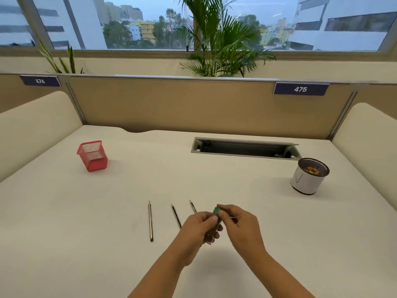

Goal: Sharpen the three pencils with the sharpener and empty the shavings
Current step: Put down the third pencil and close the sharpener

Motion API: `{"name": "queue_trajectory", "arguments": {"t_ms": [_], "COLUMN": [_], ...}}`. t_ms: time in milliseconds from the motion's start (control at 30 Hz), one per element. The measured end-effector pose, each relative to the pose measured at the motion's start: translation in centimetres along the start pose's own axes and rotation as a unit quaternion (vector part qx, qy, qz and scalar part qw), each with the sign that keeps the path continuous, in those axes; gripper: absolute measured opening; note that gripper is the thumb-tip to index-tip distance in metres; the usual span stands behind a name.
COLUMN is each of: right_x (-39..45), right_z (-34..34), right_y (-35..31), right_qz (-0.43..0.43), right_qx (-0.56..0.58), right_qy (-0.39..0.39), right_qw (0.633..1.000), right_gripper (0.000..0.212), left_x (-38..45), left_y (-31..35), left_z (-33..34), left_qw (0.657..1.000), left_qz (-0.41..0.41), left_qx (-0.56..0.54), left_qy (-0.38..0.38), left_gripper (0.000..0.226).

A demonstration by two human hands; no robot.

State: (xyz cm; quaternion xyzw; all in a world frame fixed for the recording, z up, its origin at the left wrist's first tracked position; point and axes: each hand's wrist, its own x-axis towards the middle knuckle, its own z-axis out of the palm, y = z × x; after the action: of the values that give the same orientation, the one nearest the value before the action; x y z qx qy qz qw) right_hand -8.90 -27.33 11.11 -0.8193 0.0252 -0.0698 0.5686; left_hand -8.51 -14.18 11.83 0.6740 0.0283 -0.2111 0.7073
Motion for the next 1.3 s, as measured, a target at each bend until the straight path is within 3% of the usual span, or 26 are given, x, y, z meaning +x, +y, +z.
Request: {"name": "queue_trajectory", "arguments": {"t_ms": [300, 567, 767, 933, 1133, 1300], "right_x": [1.0, 1.6, 0.1, -0.7, -1.6, -1.7], "right_z": [0.2, 0.5, 1.5, 1.9, 2.2, 1.7], "right_y": [-1.4, -2.8, -2.7, -3.0, -3.2, -4.3], "right_qz": [0.001, 0.097, 0.094, 0.122, 0.170, 0.174], "right_qx": [-0.020, -0.072, -0.100, -0.083, -0.011, -0.006], "right_qy": [-0.032, -0.071, -0.037, -0.022, 0.001, 0.017], "right_qw": [0.999, 0.990, 0.990, 0.989, 0.985, 0.985], "right_gripper": [0.018, 0.022, 0.020, 0.020, 0.019, 0.022], "left_x": [0.7, 0.5, 0.4, 0.3, 0.6, 0.4], "left_y": [1.0, 0.9, -0.1, -0.9, -2.4, -2.1], "left_z": [-0.9, -2.2, -1.6, -1.4, -1.5, -1.1], "left_qw": [1.000, 0.987, 0.963, 0.941, 0.879, 0.867], "left_qz": [0.013, 0.056, 0.106, 0.179, 0.302, 0.344], "left_qx": [0.012, 0.145, 0.249, 0.286, 0.365, 0.350], "left_qy": [0.011, 0.041, 0.000, -0.009, 0.049, 0.083], "left_gripper": [0.021, 0.012, 0.009, 0.020, 0.015, 0.022]}}
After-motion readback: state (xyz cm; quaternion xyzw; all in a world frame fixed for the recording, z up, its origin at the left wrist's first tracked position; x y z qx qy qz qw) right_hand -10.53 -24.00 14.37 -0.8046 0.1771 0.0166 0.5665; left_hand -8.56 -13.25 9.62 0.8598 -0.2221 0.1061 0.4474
